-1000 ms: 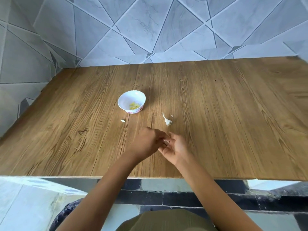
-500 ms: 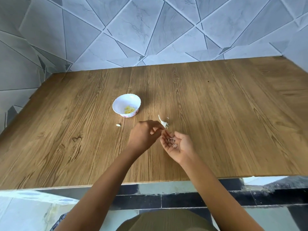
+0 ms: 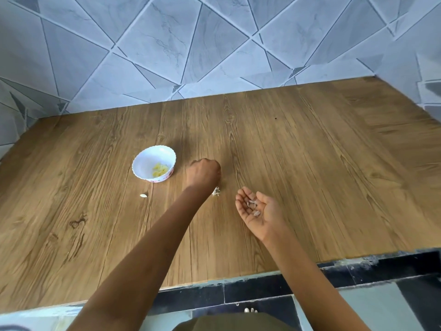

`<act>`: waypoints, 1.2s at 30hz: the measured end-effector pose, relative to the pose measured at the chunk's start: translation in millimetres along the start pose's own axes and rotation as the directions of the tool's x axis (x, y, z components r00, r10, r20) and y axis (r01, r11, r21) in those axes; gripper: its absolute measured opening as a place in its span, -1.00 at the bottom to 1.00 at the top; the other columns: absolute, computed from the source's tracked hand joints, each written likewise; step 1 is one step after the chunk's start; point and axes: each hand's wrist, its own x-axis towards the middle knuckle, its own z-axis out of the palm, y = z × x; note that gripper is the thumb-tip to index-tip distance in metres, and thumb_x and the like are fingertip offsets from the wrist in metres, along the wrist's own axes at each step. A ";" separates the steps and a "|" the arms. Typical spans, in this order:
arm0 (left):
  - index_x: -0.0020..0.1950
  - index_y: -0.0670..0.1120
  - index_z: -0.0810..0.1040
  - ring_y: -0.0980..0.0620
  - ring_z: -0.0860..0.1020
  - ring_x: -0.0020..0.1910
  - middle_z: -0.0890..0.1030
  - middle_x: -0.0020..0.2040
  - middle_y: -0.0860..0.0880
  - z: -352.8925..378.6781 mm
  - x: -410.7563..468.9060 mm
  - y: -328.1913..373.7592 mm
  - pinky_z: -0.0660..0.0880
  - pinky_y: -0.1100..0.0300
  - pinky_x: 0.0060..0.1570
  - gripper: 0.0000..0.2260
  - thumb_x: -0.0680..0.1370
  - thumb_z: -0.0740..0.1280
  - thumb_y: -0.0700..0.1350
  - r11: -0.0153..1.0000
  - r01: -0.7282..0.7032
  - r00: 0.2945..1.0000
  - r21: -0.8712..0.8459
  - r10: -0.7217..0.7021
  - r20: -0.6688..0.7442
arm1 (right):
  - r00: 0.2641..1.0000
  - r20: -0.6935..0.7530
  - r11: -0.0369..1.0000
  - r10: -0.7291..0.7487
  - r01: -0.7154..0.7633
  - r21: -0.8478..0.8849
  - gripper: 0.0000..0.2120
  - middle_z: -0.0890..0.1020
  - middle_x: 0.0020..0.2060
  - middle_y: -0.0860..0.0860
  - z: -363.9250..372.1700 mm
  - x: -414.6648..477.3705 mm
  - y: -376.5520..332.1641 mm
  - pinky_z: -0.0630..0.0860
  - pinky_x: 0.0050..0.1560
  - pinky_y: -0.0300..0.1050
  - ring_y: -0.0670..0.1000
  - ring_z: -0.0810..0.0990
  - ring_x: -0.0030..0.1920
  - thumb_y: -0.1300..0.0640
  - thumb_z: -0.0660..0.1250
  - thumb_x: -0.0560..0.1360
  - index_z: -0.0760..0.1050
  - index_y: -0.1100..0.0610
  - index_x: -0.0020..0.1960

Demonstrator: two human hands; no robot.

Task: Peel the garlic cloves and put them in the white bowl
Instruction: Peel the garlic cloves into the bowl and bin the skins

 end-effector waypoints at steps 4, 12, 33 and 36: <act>0.01 -0.13 0.59 -0.03 0.55 -0.13 0.60 -0.11 -0.06 2.4 4.6 2.6 0.38 0.18 -0.23 -0.83 0.59 0.20 -0.16 0.993 -0.073 0.997 0.088 0.074 -0.009 | 1.000 0.002 1.000 0.017 -0.017 0.001 -0.69 0.60 -0.13 0.19 2.4 4.8 -2.9 0.53 0.01 -0.08 0.10 0.57 -0.08 0.20 0.06 0.62 0.53 0.35 -0.03; -0.03 -0.20 0.61 0.10 0.52 -0.23 0.62 -0.14 -0.05 -17.4 -5.3 -20.2 0.37 0.26 -0.20 -0.88 0.55 0.30 -0.20 0.802 -0.299 0.949 -0.517 0.307 -0.073 | 0.998 0.039 0.999 0.047 -0.047 -0.021 -0.69 0.60 -0.09 0.21 12.4 11.4 -1.7 0.52 0.04 -0.07 0.11 0.58 -0.05 0.20 0.07 0.62 0.52 0.36 -0.02; -0.12 -0.06 0.63 0.25 0.57 -0.24 0.64 -0.20 0.12 -0.3 -99.5 -39.8 0.46 0.42 -0.16 -0.88 0.47 0.40 -0.28 0.564 -0.029 0.982 -0.825 -0.138 -0.128 | 0.992 0.079 0.986 0.102 -0.090 -0.140 -0.67 0.60 -0.11 0.19 12.6 -7.0 35.0 0.51 0.02 -0.09 0.09 0.57 -0.07 0.20 0.04 0.63 0.52 0.34 -0.03; -0.05 -0.06 0.64 0.27 0.60 -0.18 0.66 -0.13 0.13 7.4 -135.9 -61.8 0.49 0.41 -0.10 -0.86 0.47 0.41 -0.28 0.503 0.080 0.932 -0.861 -0.345 -0.115 | 0.984 0.073 0.962 0.164 -0.143 -0.231 -0.67 0.62 -0.10 0.19 12.4 -8.7 52.1 0.51 0.07 -0.09 0.09 0.58 -0.03 0.20 0.04 0.63 0.53 0.33 -0.01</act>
